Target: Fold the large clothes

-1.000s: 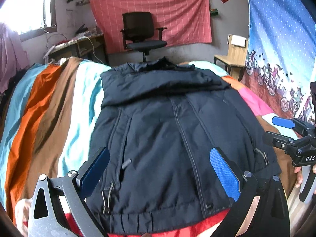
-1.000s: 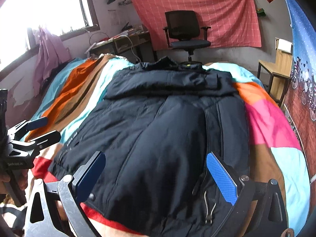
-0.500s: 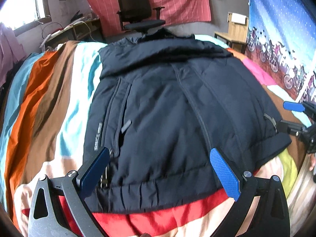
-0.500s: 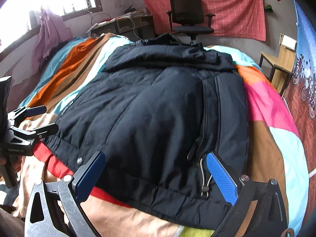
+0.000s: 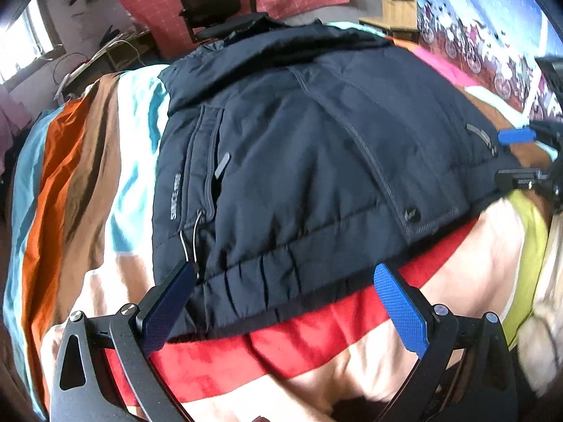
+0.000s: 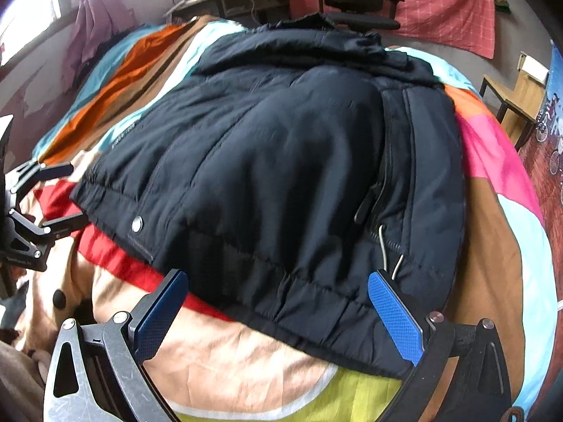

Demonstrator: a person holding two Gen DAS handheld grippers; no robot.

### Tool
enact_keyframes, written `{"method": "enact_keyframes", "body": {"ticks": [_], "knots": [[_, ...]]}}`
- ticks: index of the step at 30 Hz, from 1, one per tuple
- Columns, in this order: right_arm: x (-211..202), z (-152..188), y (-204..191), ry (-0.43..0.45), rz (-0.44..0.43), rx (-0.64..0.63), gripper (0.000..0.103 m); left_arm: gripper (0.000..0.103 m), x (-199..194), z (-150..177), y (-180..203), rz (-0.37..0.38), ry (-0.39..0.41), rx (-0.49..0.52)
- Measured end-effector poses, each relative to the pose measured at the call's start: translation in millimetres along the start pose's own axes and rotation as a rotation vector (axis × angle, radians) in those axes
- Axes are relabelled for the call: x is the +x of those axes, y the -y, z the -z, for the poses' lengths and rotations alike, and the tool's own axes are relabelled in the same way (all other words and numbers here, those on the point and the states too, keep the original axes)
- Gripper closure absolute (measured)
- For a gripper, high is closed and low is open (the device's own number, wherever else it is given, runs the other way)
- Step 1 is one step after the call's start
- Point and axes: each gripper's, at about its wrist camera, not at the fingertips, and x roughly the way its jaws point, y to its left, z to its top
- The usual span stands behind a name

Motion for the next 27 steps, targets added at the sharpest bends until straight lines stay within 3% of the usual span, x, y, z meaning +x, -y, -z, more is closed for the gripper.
{"method": "enact_keyframes", "body": {"ticks": [10,20,27], "knots": [[21,13,-2,-0.148,0.051,-0.115,0.0,0.003,22,28,16,-0.064,-0.033,0.161],[33,20,1,-0.2,0.071,-0.135,0.0,0.003,39,29,15,-0.164,-0.054,0.178],[54,24,-7,-0.279,0.103,-0.25,0.0,0.003,52,32,12,-0.176,-0.06,0.24]]}}
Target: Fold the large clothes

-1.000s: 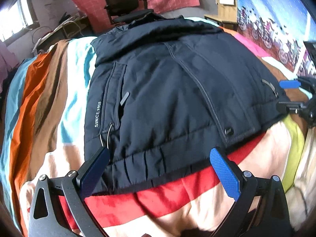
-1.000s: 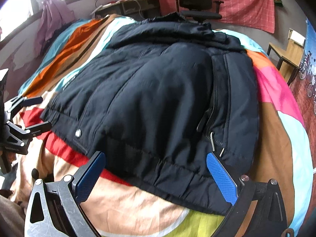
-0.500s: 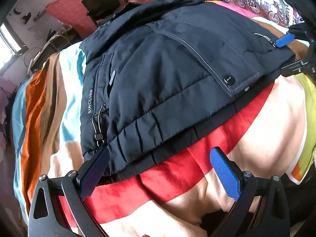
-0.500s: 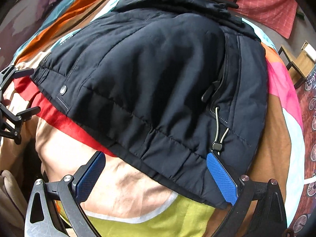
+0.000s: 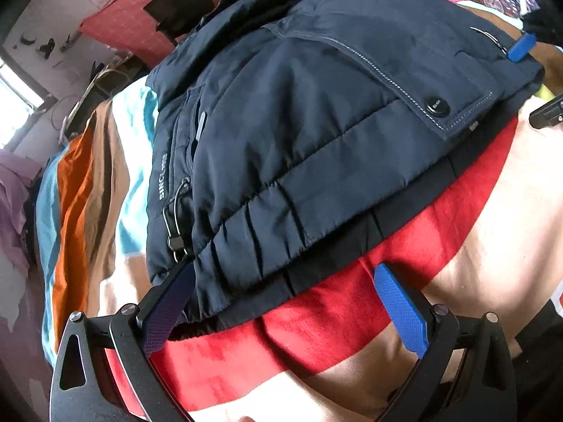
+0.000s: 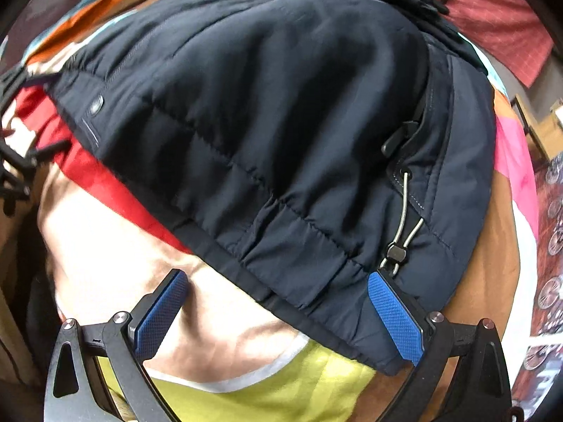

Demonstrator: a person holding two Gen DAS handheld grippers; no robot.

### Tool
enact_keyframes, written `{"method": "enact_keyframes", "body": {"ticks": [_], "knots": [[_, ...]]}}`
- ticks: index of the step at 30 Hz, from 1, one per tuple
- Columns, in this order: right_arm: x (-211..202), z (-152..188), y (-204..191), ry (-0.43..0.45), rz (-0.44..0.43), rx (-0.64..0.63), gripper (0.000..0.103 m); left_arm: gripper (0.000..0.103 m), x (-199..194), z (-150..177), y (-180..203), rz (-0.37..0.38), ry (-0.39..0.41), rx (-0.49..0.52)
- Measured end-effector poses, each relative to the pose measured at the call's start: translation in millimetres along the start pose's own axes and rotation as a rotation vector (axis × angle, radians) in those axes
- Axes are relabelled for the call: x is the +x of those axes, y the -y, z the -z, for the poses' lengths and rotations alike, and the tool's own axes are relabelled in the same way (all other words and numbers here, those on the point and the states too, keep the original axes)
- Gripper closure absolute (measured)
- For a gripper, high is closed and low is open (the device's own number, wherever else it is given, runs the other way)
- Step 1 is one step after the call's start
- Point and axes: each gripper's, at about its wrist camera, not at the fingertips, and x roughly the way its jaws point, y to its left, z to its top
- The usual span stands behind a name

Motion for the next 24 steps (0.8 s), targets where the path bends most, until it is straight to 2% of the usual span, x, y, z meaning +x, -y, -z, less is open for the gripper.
{"method": "enact_keyframes", "body": {"ticks": [5,7,9,11,14,16,18,19,21,24], "knots": [[7,4,-8,-0.007,0.045,-0.042,0.0,0.004,1,-3,-6,-0.063,0.018,-0.009],[12,8,-17,0.004,0.079,-0.057,0.002,0.006,3,-5,-8,-0.065,0.017,-0.012],[12,10,-26,0.026,0.127,-0.079,0.002,0.014,4,-4,-3,-0.078,0.013,0.008],[15,13,-41,0.042,0.167,-0.099,0.002,0.04,6,-2,6,-0.114,-0.002,0.041],[15,18,-65,0.087,0.244,-0.15,0.003,0.06,12,0,7,-0.146,-0.027,0.048],[9,21,-79,0.119,0.283,-0.169,0.017,0.071,11,0,-1,-0.15,-0.023,0.018],[4,24,-86,0.149,0.321,-0.186,0.04,0.079,7,-1,-11,-0.133,-0.003,-0.017],[1,25,-89,0.16,0.334,-0.189,0.045,0.082,4,-2,-15,-0.127,0.011,-0.025],[-5,27,-93,0.174,0.32,-0.19,0.061,0.086,-2,-5,-20,-0.123,0.034,-0.033],[-18,30,-99,0.217,0.314,-0.182,0.074,0.09,-15,-13,-29,-0.119,0.078,-0.053]]}}
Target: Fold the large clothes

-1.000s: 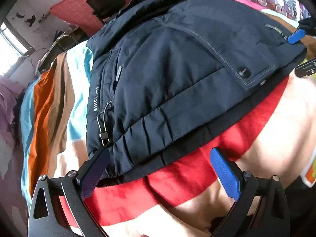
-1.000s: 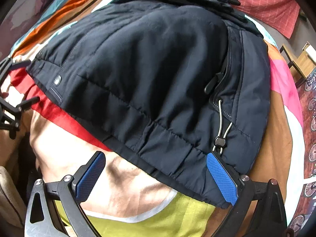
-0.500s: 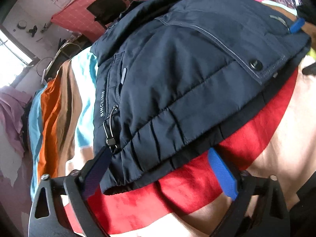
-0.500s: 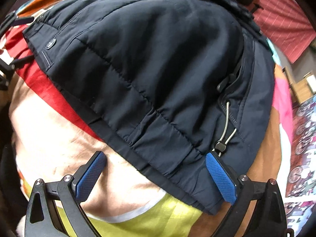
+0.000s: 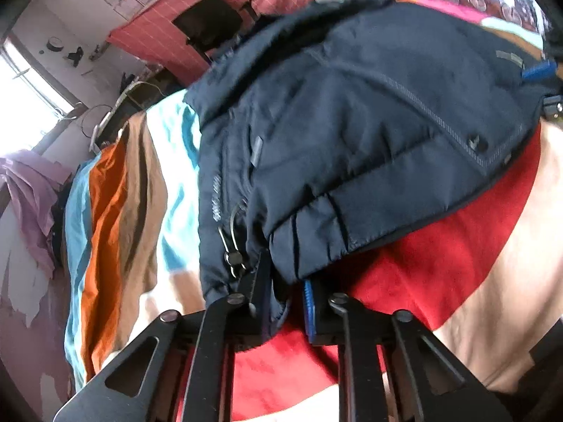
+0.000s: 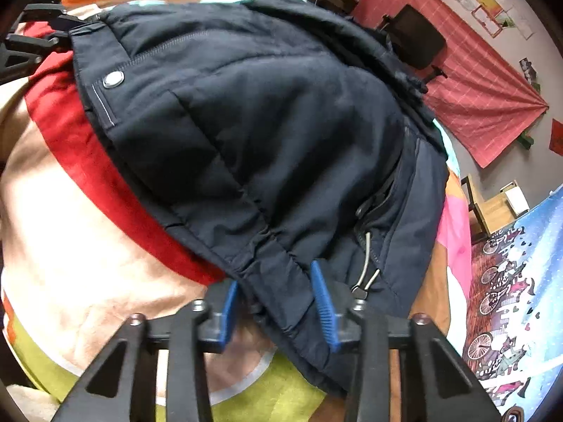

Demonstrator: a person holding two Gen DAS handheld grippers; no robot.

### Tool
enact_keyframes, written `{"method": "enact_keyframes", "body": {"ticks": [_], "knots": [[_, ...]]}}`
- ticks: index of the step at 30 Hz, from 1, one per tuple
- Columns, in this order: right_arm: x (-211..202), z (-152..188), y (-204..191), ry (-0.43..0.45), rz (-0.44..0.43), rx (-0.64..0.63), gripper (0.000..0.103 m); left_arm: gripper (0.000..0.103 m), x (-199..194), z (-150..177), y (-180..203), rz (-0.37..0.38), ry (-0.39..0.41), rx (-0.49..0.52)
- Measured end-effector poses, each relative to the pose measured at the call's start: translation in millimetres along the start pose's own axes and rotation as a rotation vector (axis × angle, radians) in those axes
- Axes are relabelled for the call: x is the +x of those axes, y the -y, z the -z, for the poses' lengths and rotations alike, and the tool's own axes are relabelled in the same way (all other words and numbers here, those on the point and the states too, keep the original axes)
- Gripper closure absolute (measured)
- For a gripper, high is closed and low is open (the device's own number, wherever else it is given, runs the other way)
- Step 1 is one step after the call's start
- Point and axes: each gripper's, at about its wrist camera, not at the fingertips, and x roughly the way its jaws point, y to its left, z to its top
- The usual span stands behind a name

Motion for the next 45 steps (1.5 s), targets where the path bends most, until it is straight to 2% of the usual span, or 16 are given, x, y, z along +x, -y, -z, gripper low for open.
{"method": "enact_keyframes", "body": {"ticks": [4,6,8,12,18,22,31,37,40,45], "knots": [[-14,2,13,0.04,0.031,0.006,0.076,0.093,-17,-16,-13,0.009,0.06,-0.038],[-8,3,17,0.018,0.028,-0.001,0.068,0.095,-25,-24,-15,0.011,0.08,-0.051],[2,6,17,-0.026,0.031,-0.014,0.068,0.096,-31,-30,-16,0.012,0.092,-0.065],[-2,6,35,-0.001,-0.002,0.044,0.093,0.097,-42,-34,-19,0.03,0.121,-0.101],[-32,7,56,0.078,-0.013,0.095,0.096,0.098,-56,-30,-23,0.051,0.13,-0.127],[-53,-4,79,0.142,-0.038,0.156,0.096,0.098,-63,-42,-27,0.062,0.142,-0.165],[-79,-62,163,0.285,-0.055,0.248,0.097,0.098,-84,-123,-79,0.034,0.285,-0.256],[-89,-118,226,0.345,-0.029,0.286,0.097,0.099,-76,-178,-124,0.02,0.382,-0.34],[-83,-149,251,0.364,-0.005,0.281,0.097,0.099,-62,-205,-148,0.009,0.408,-0.384],[-50,-199,303,0.406,0.01,0.317,0.097,0.099,-34,-258,-175,-0.037,0.433,-0.405]]}}
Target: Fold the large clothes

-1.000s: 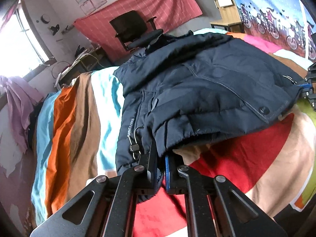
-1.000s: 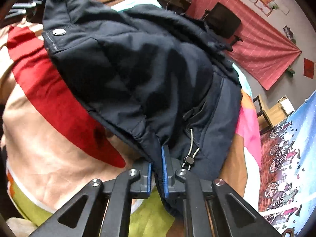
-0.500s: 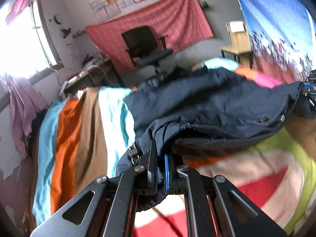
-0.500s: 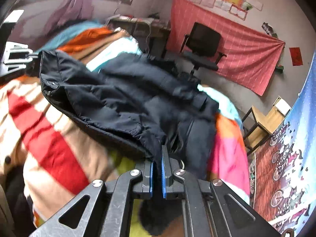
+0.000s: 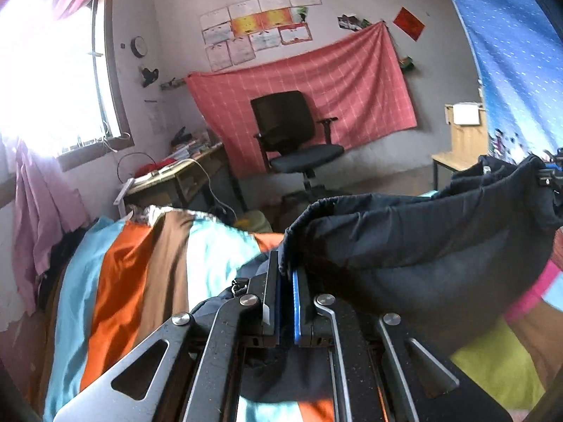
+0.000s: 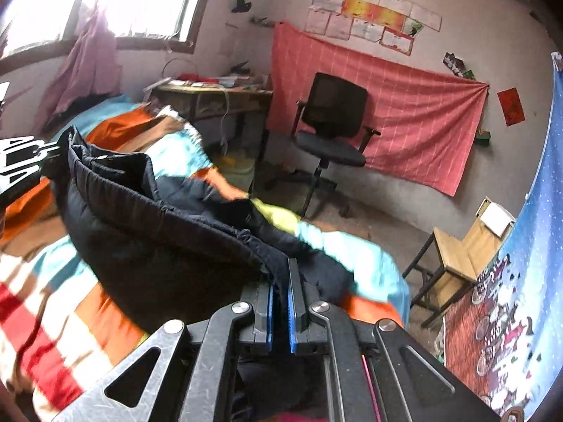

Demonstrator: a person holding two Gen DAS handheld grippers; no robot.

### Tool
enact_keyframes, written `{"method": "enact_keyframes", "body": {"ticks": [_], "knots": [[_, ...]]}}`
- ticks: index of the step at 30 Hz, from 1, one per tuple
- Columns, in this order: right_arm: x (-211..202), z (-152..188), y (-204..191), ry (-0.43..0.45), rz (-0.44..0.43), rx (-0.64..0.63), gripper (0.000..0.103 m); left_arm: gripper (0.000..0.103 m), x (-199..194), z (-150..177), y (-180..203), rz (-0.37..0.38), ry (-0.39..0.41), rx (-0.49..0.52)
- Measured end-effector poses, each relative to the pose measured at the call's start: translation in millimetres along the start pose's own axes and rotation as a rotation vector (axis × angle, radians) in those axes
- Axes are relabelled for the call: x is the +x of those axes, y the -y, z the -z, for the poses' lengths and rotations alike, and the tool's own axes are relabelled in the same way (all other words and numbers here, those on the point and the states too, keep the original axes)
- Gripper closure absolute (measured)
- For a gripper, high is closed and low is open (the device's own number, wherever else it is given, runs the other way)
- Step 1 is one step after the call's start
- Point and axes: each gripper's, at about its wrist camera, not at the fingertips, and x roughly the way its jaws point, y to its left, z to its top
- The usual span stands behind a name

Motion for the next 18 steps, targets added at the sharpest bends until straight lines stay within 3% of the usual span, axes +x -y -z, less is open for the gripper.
{"method": "enact_keyframes", "body": {"ticks": [4,10,18], "knots": [[42,-24,20,0.028,0.028,0.027,0.097,0.099,49,-33,-9,-0.031,0.018,-0.036],[105,-52,45,0.016,0.074,0.067,0.097,0.099,113,-54,-17,-0.06,0.026,-0.093],[189,-70,53,-0.061,0.11,0.047,0.097,0.099,188,-54,-30,-0.088,-0.08,-0.172]]}}
